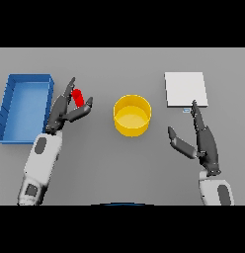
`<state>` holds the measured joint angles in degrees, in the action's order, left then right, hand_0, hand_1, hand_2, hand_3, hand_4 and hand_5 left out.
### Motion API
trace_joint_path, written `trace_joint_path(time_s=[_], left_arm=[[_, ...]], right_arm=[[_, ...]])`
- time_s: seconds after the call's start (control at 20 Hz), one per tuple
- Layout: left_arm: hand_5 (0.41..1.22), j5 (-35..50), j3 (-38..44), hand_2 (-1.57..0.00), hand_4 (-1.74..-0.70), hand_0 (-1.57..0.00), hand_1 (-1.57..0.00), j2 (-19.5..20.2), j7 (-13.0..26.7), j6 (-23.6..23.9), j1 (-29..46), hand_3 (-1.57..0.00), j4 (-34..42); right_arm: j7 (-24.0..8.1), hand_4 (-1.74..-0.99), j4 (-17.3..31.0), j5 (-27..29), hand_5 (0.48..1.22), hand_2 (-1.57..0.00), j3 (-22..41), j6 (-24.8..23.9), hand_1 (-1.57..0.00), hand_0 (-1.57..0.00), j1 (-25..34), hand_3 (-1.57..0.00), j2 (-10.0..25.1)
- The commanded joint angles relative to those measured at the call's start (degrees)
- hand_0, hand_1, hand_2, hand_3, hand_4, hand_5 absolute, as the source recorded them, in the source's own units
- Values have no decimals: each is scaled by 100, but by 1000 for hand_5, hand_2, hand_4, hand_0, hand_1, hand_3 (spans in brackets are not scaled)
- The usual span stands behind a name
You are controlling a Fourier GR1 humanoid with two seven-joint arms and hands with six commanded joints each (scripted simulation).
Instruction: Pick up the red beaker and tilt it to pour out 1 green nut into yellow bowl. Pick up the yellow bowl and place it on the metallic measuring scale.
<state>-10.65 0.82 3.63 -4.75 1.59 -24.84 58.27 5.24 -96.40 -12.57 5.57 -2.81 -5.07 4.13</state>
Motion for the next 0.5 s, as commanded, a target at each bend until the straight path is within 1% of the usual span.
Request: trace_joint_path(time_s=[0.0, 0.05, 0.1, 0.2, 0.25, 0.3, 0.35, 0.4, 0.45], left_arm=[[683, 22, 21, 1, -1289, 1, 1, -30, -43, -7, -66, 1, -91], [683, 42, 64, 1, -1289, 1, 1, -32, -78, -16, -174, 1, -241], [686, 42, 72, 1, -1297, 1, 1, -50, -111, -7, -228, 1, -299], [692, 129, 152, 1, -1320, 1, 1, -48, -335, -86, -282, 1, -470], [695, 142, 181, 1, -1329, 1, 1, -64, -374, -80, -376, 1, -571], [698, 159, 202, 1, -1335, 1, 1, -76, -397, -55, -416, 1, -566], [704, 200, 253, 0, -1348, 1, 1, -139, -449, -26, -495, 1, -701], [724, 246, 307, -67, -1378, 1, -26, -227, -555, 40, -531, -31, -781], [750, 292, 390, -182, -1410, -119, -146, -240, -528, 108, -621, -124, -861]], right_arm=[[-13, -1268, 73, 39, 641, 1, -48, 17, 1, 1, 30, 1, 29], [30, -1265, -4, 62, 638, 1, -27, 39, 1, 1, -25, 1, 18], [-47, -1268, -31, 37, 639, 1, -20, 12, 1, 1, 1, 1, 6], [3, -1264, -17, -44, 640, 1, 25, -20, 1, 1, -85, 1, -14], [-16, -1264, -41, -13, 640, 1, -14, -28, 1, 1, -50, 1, 5], [40, -1263, -63, -38, 640, 1, 13, -45, 1, 1, -63, 1, -17], [-24, -1261, -87, -44, 641, 1, 6, -36, 1, 1, -52, 1, 8], [-77, -1259, -90, -54, 642, 1, 2, -45, 1, 1, -3, 1, 14], [-108, -1260, -65, -46, 642, 1, -5, -47, 1, 1, 5, 1, 8]])
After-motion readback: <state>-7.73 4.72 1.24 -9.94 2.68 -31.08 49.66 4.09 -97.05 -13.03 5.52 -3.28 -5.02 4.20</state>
